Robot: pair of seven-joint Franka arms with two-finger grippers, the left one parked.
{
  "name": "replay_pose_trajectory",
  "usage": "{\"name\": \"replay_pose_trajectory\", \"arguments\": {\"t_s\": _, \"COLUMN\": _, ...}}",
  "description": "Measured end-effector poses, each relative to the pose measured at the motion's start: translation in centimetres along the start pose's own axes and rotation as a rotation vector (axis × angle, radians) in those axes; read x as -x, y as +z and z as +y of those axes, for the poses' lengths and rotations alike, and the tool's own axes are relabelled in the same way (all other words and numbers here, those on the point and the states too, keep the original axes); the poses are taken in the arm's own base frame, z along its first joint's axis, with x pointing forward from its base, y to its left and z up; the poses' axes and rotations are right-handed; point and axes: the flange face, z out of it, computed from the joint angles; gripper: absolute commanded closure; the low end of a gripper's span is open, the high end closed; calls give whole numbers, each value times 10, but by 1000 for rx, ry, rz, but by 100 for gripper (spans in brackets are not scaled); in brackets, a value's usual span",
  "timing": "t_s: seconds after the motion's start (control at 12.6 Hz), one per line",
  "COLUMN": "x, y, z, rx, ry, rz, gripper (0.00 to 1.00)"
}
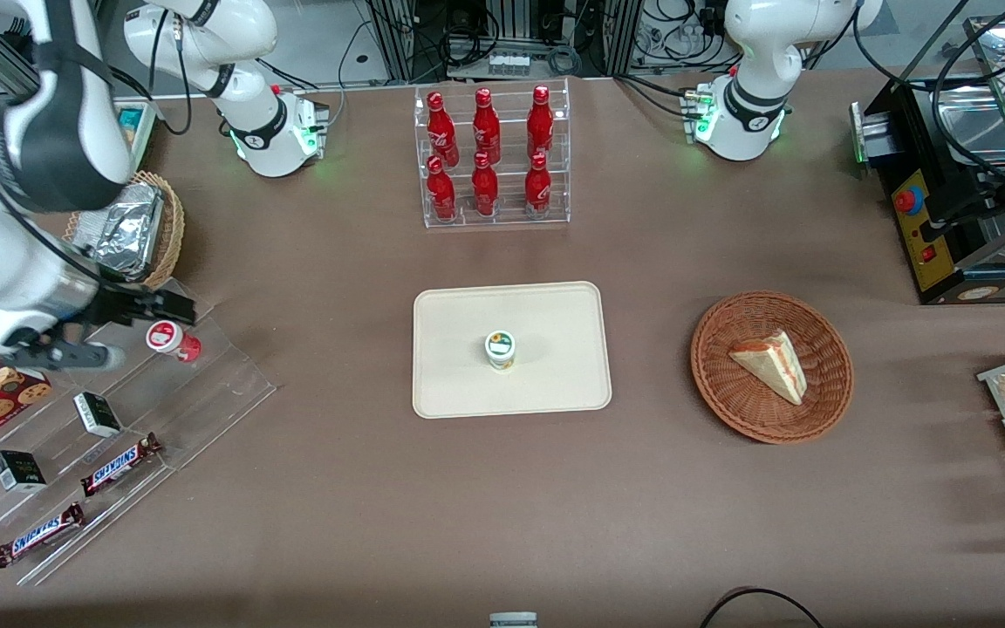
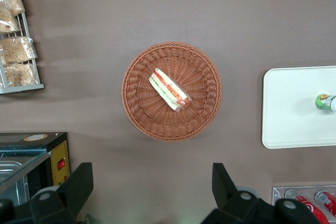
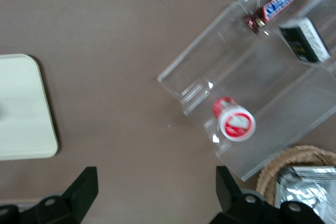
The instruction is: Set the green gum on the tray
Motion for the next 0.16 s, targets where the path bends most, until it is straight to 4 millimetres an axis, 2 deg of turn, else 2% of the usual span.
{"name": "replay_pose_trajectory", "arguments": {"t_s": 0.16, "x": 20, "y": -17, "z": 21, "rx": -6, "ry": 28, "rz": -32, "gripper": 0}}
